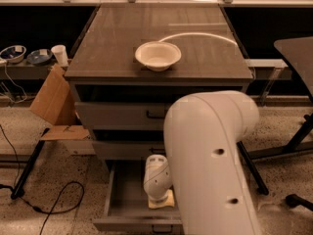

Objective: Pick sponge from bottom drawer and place on counter

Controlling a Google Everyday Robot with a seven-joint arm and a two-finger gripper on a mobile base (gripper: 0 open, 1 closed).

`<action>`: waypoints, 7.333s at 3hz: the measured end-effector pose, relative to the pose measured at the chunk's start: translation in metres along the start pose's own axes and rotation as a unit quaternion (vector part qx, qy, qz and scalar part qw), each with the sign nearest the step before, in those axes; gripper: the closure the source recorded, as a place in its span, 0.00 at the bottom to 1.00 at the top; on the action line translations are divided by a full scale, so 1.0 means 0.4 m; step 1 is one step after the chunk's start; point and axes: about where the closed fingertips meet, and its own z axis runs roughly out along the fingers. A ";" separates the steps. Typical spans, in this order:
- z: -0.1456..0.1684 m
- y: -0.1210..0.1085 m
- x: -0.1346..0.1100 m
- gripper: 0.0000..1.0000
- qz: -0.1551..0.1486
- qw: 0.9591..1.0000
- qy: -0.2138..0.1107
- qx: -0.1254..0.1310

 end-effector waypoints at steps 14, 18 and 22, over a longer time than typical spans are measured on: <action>-1.441 -0.418 0.579 1.00 0.152 0.963 0.175 0.139; -1.309 -0.617 0.631 0.62 0.110 0.976 0.119 0.147; -1.300 -0.589 0.632 0.00 0.113 0.977 0.106 0.145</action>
Offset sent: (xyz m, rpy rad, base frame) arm -0.0745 -0.0943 0.2331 -0.1496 -0.0435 -0.0764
